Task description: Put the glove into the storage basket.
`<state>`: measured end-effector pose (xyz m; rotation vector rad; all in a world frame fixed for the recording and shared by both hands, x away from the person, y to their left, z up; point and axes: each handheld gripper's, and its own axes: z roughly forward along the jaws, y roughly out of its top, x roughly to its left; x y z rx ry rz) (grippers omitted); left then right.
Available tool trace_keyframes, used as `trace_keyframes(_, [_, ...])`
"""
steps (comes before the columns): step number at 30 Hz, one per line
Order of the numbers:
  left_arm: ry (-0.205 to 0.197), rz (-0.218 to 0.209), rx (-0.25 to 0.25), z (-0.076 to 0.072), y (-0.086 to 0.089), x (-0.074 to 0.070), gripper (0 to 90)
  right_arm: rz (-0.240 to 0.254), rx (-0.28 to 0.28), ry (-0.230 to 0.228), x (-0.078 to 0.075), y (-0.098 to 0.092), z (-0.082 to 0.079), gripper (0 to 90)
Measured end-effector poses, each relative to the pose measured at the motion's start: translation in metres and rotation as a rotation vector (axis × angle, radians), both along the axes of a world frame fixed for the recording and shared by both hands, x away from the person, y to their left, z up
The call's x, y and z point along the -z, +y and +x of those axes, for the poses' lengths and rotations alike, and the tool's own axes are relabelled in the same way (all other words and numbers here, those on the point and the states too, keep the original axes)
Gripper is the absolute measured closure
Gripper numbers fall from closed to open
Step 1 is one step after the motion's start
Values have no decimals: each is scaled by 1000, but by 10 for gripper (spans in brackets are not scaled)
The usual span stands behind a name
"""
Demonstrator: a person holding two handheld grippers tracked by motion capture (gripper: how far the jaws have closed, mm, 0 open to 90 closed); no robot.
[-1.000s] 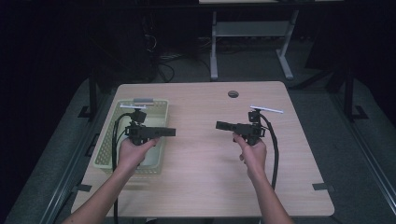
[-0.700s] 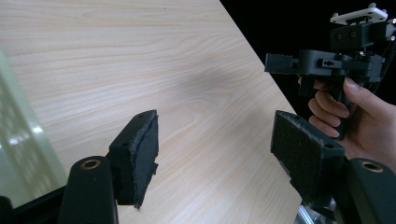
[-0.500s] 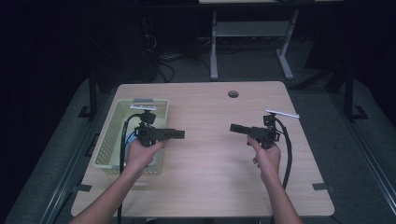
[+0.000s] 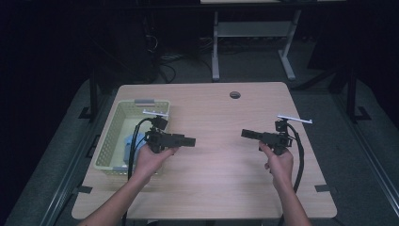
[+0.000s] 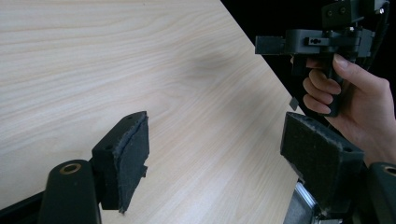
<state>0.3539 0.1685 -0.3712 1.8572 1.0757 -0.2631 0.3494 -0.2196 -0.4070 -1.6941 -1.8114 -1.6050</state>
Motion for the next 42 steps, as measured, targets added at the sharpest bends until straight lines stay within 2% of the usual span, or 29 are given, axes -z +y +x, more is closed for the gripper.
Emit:
trace_keyframes(7, [-8, 17, 42, -6, -13, 7, 226, 8, 31, 11, 7, -14, -6, 307])
trace_keyframes(11, [-6, 5, 55, -10, -22, 11, 226, 10, 41, 14, 11, -18, -8, 307])
trace_keyframes(15, [-25, 14, 71, -16, -29, 12, 227, 7, 44, 24, 14, -23, -12, 307])
trace_keyframes(21, [-16, 8, 111, -23, -41, 18, 227, 4, 59, 30, 18, -35, -16, 308])
trace_keyframes(31, [-25, -10, 128, -28, -55, 23, 220, 13, 79, 44, 28, -52, -26, 287])
trace_keyframes(36, [-44, -8, 138, -31, -63, 25, 210, 9, 95, 53, 32, -61, -31, 284])
trace_keyframes(39, [-34, -22, 148, -32, -67, 28, 210, 0, 96, 51, 34, -66, -35, 284])
trace_keyframes(42, [-33, -18, 162, -35, -72, 31, 209, 6, 103, 53, 36, -70, -40, 284])
